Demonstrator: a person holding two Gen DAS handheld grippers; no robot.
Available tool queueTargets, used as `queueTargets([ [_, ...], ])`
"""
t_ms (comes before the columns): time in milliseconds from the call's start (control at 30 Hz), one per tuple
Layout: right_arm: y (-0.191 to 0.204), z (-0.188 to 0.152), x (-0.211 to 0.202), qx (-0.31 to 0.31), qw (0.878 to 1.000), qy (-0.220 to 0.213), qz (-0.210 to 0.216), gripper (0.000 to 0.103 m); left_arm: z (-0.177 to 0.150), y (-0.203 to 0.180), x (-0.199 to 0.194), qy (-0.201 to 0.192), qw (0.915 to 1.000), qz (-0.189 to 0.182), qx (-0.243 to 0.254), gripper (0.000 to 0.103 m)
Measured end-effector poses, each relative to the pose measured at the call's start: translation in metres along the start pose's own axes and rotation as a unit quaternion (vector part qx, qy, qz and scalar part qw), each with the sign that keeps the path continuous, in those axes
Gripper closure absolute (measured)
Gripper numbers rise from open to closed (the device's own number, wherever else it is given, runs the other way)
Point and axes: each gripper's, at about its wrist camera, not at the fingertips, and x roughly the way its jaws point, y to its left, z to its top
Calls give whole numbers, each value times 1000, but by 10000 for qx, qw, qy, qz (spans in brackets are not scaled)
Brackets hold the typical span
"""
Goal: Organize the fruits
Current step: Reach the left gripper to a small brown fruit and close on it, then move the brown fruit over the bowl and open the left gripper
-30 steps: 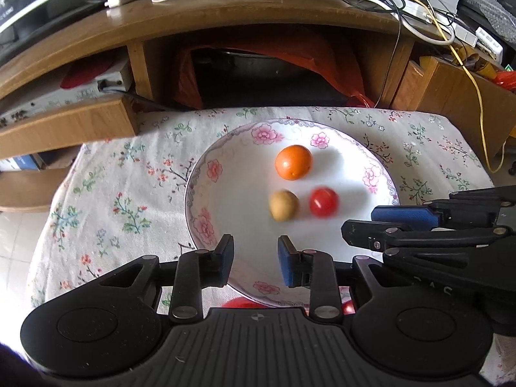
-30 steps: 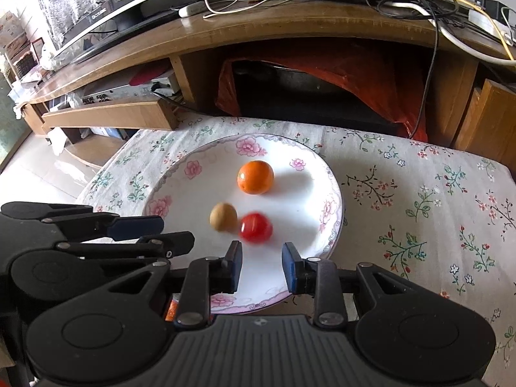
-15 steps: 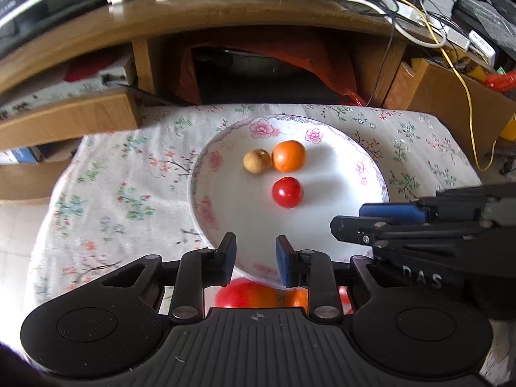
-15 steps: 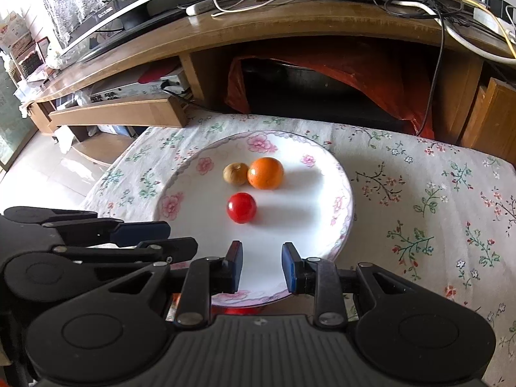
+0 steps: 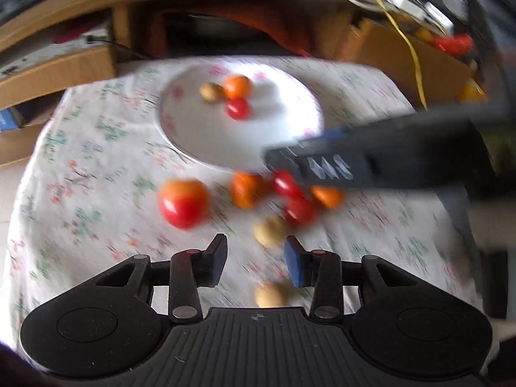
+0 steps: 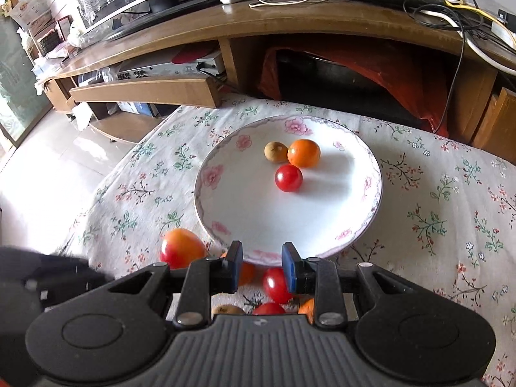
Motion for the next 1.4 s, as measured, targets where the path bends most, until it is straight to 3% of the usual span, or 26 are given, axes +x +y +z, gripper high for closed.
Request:
queueTargets([
  [133, -2, -2, -5, 37, 10000, -10, -33, 84, -16, -16, 15, 358, 9990, 44, 261, 55],
  [200, -3, -2, -7, 50, 10000, -18, -47, 84, -19, -18, 24, 473, 9984, 138, 292, 61],
  [300, -3, -2, -8, 44, 10000, -25, -46, 84, -18, -16, 28, 416, 9986, 201, 265, 70],
  [467, -3, -2, -9, 19, 10000, -37, -42, 84, -23, -24, 26, 401, 9980, 268, 403, 72],
  [667, -10, 0, -11, 124, 9998, -91, -130, 84, -3, -16, 5, -3, 9996, 171, 217, 72],
  [900, -31, 10, -11, 400, 9985, -185, -318, 83, 49, 1, 3, -554, 9975, 434, -100, 71],
  [1067, -44, 14, -3, 578, 9975, -156, -375, 83, 69, 8, 23, -577, 9968, 530, -166, 70],
  [1400, -43, 12, -1, 578, 9976, -124, -363, 83, 63, 3, 22, -557, 9971, 516, -72, 62],
])
